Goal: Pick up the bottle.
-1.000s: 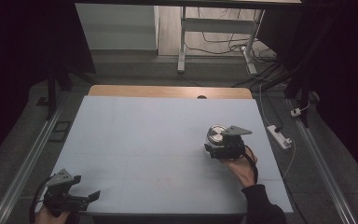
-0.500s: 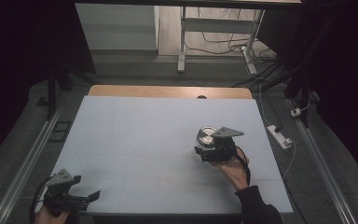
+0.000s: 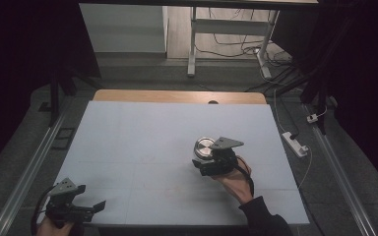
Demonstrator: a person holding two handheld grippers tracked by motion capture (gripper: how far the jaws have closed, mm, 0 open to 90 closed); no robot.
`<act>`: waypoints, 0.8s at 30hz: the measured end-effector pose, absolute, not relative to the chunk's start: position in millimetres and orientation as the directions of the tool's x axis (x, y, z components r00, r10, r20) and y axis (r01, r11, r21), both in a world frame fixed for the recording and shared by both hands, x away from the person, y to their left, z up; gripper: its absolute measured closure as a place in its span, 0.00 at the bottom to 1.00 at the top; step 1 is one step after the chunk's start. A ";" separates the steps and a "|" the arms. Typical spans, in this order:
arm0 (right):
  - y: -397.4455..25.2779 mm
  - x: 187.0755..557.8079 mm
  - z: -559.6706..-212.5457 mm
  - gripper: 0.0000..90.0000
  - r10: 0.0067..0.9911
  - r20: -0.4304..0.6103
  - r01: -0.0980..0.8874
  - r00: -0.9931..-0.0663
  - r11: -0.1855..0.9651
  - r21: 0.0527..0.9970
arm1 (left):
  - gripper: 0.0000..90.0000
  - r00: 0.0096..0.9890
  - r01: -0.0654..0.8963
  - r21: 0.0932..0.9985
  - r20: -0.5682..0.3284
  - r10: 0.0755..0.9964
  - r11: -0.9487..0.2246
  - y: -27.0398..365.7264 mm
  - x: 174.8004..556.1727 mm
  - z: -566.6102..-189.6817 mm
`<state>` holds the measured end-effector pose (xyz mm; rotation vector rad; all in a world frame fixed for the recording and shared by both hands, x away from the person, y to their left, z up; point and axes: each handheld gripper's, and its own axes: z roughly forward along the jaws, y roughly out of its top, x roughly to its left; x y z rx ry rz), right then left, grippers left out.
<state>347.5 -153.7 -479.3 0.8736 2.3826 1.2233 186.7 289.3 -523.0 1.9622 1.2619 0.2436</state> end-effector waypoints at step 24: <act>-96.4 328.3 -487.6 0.16 0.520 0.003 0.315 -0.854 0.513 0.798 | 0.00 0.494 0.693 0.689 -0.243 0.835 -0.210 289.5 187.4 -523.2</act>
